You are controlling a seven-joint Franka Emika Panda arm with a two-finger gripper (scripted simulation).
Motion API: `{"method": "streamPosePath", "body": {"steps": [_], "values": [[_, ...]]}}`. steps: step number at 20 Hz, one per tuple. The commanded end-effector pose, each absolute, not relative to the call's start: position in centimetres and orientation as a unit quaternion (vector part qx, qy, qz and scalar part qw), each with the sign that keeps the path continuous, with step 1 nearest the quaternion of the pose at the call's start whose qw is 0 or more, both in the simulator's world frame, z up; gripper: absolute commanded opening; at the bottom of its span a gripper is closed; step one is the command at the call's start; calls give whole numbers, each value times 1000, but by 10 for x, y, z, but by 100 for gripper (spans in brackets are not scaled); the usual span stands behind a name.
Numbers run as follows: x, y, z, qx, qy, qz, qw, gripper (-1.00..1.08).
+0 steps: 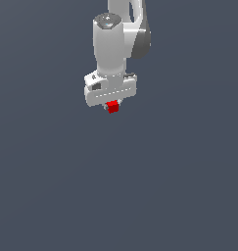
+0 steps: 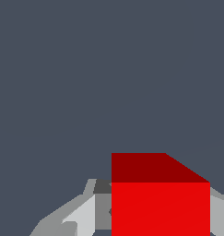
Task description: Pick up the red cube and move it to a goal position.
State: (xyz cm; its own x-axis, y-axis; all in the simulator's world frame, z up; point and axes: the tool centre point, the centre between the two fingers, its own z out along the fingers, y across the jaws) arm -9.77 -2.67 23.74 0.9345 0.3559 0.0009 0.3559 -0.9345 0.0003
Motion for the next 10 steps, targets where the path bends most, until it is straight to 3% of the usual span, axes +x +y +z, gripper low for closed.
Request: {"method": "streamPosePath", "body": {"steps": [1,10], "values": [[-98,-25,259,983,181,0,0,-100],[-95,-21,306,983,181,0,0,-100]]}}
